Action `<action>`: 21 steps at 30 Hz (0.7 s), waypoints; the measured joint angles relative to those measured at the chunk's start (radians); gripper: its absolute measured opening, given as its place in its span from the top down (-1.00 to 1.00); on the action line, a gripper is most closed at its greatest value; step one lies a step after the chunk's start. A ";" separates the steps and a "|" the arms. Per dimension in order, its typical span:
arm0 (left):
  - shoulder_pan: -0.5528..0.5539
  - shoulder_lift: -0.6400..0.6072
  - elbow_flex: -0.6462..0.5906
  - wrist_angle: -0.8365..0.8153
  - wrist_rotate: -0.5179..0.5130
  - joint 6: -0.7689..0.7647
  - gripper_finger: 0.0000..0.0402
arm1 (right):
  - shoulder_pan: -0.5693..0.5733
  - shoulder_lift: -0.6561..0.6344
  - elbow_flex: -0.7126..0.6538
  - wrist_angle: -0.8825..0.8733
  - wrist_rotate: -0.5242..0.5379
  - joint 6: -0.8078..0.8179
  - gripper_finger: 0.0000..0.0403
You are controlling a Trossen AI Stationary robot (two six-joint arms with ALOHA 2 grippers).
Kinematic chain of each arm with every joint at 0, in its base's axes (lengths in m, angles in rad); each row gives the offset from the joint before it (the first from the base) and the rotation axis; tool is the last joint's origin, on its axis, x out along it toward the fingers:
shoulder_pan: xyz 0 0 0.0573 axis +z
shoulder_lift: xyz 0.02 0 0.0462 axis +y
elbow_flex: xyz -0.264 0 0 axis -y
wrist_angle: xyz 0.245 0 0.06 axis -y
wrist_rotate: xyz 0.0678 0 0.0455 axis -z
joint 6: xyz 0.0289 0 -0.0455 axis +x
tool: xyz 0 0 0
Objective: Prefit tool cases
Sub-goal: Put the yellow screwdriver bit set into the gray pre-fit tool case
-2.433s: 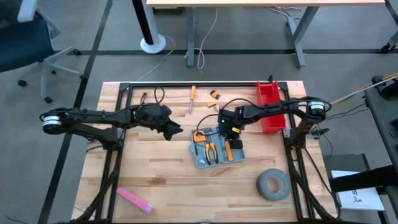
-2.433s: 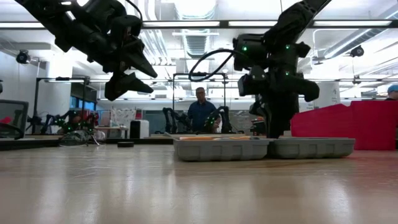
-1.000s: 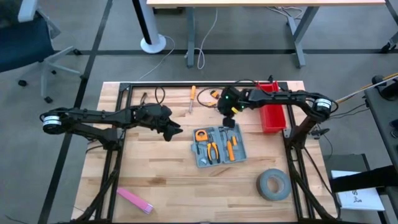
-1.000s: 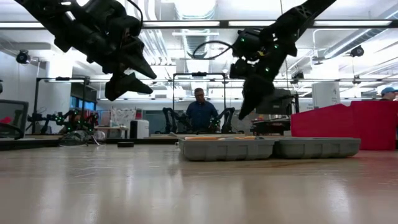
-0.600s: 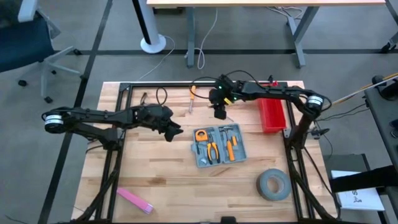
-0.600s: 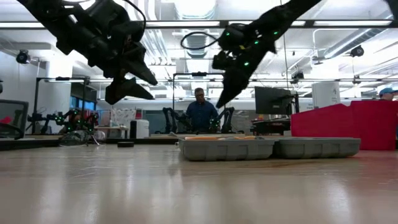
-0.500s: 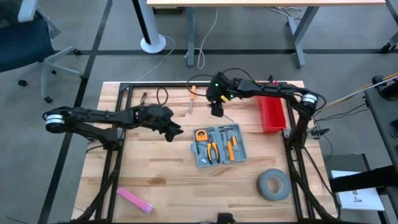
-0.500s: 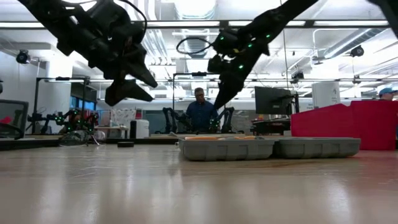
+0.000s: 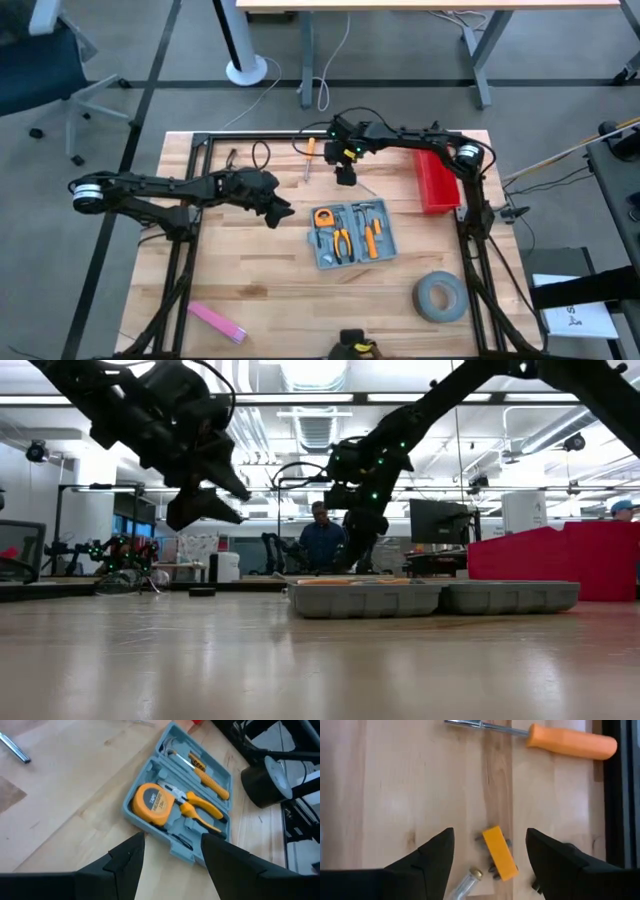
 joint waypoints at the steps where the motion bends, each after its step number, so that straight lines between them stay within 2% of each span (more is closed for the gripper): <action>1: 0.000 0.000 0.000 -0.018 0.009 0.000 -0.01 | -0.006 0.002 0.000 0.000 -0.004 -0.001 -0.13; 7: 0.000 0.000 0.000 -0.103 0.021 0.007 -0.01 | -0.034 0.010 0.000 -0.031 -0.008 0.000 -0.14; 14: 0.000 0.000 0.000 -0.100 0.013 0.017 -0.01 | -0.037 0.044 0.000 -0.050 -0.017 0.034 -0.17; 21: 0.000 0.000 0.000 -0.098 0.011 0.004 -0.01 | -0.037 0.062 0.010 -0.032 -0.026 0.034 -0.09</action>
